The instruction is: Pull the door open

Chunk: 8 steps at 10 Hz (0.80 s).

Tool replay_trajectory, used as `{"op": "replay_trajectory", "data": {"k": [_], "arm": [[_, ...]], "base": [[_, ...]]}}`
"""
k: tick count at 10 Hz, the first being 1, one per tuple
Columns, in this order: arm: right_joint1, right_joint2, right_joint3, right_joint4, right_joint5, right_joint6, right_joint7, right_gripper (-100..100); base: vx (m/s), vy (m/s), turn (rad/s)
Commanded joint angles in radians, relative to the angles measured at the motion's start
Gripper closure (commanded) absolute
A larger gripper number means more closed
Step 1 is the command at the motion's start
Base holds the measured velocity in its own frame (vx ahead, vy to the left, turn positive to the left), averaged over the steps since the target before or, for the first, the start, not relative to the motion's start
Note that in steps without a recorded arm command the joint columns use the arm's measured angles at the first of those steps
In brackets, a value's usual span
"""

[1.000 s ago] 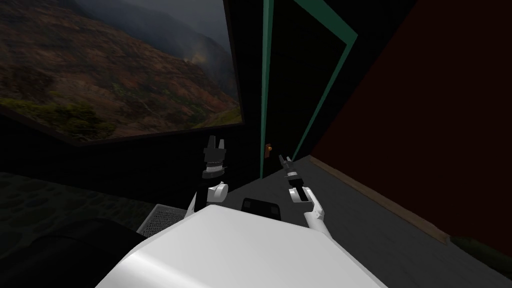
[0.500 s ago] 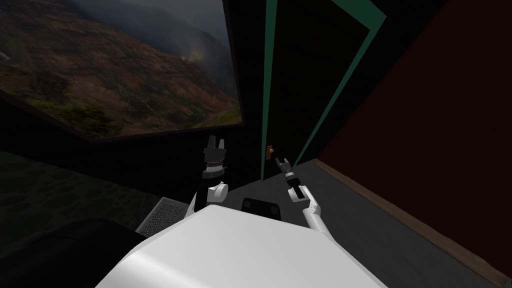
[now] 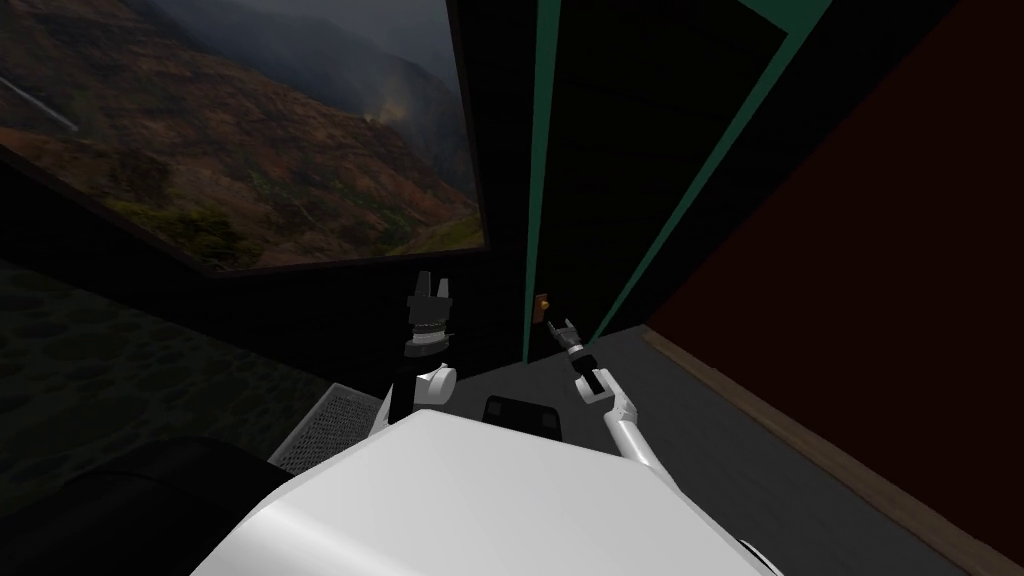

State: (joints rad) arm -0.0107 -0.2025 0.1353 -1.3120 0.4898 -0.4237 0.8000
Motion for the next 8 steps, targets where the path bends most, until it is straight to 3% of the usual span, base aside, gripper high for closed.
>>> {"op": "replay_trajectory", "data": {"k": [1,3,4,7,8], "arm": [[-0.016,-0.009,0.006,0.034,0.020,0.002,0.023,-100],[-0.033,-0.015,0.013,0.069,0.042,0.002,0.048,-100],[-0.027,-0.016,0.010,0.057,0.033,0.000,0.036,-100],[-0.033,-0.037,-0.058,0.100,0.001,-0.012,0.055,-100],[-0.033,-0.037,-0.058,0.100,0.001,-0.012,0.055,-100]], "base": [[0.066,-0.077,0.137],[0.042,-0.052,0.076],[0.018,-0.025,0.023],[0.016,0.035,0.269],[0.028,0.033,0.118]]}}
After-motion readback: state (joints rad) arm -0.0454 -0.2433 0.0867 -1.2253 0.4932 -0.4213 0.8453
